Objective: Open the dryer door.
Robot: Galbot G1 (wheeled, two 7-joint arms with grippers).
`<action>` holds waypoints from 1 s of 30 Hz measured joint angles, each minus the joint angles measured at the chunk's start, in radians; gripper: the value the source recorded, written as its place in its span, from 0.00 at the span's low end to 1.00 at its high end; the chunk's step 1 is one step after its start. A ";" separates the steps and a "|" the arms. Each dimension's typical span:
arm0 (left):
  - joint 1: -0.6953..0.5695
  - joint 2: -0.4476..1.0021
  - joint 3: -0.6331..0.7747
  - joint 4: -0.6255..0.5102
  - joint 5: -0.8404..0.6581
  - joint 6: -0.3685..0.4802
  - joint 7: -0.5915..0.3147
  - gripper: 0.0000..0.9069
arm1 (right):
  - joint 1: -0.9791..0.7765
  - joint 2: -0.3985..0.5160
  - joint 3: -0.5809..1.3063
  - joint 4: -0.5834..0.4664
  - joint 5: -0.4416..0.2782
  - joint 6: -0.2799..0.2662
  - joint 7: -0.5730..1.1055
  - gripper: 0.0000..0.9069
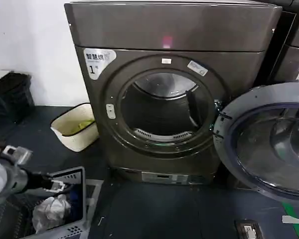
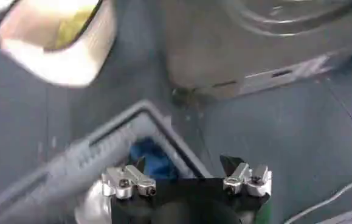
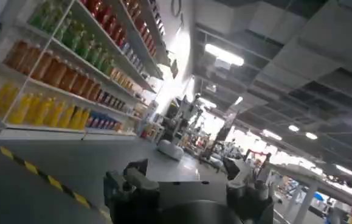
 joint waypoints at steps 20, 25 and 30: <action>-0.026 -0.069 -0.023 0.130 -0.745 -0.001 -0.504 1.00 | -0.006 0.017 0.024 -0.009 0.079 0.053 -0.042 1.00; -0.028 -0.069 -0.024 0.173 -0.741 -0.001 -0.505 1.00 | -0.008 0.018 0.037 -0.022 0.083 0.064 -0.047 1.00; -0.021 -0.071 -0.021 0.211 -0.720 -0.001 -0.512 1.00 | -0.007 0.021 0.049 -0.041 0.069 0.090 -0.063 1.00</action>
